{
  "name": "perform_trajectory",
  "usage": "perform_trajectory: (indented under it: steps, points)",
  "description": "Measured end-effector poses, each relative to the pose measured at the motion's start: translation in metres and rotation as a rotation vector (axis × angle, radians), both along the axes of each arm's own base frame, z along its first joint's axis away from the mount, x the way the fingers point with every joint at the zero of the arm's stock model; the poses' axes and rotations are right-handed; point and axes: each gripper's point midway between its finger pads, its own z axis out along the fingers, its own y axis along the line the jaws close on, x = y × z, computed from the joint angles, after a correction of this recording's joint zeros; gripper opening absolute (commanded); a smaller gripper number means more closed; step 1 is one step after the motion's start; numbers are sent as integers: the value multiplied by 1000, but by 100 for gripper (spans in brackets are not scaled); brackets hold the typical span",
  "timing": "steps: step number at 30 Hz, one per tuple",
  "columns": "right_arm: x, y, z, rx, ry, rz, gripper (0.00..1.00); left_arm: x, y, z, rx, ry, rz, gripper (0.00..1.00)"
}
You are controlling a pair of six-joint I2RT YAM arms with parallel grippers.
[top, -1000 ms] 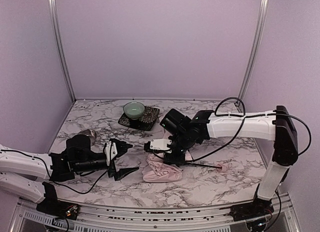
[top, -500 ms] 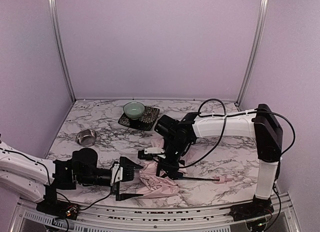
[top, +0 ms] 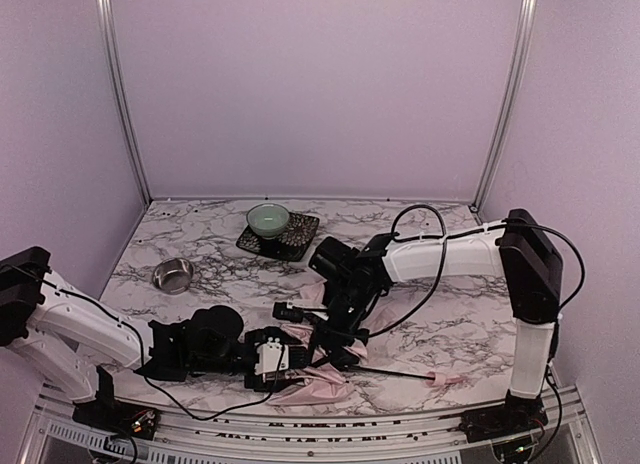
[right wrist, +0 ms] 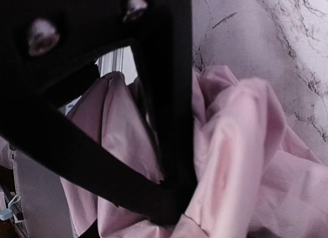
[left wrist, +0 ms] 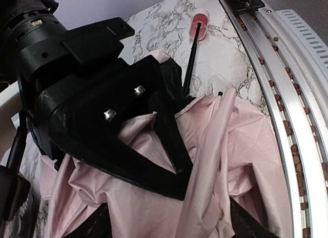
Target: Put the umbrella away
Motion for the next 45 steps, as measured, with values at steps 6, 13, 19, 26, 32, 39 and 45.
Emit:
perform_trajectory:
  steps: [6, 13, 19, 26, 32, 39, 45]
  points:
    - [0, 6, 23, 69, -23, -14, 98, -7, 0, 0, -2, 25, -28, 25]
    - [20, 4, 90, 222, -105, -85, 100, -25, 7, 0, 13, 133, -73, 20]
    - [114, -26, 141, 279, -262, -431, 100, -35, 11, -1, 26, 189, -97, 20]
    - [206, -16, 88, 123, -270, -617, 83, -38, 9, -7, 64, 219, -113, 21]
    - [178, -17, 7, -40, -65, -524, 51, -38, 9, -7, 86, 231, -110, 21]
    - [91, -13, -4, -19, 128, -357, 24, -34, 6, -1, 94, 256, -90, 20]
    - [14, 18, -5, 87, 252, -156, 22, -14, 1, 17, 42, 334, -39, 20]
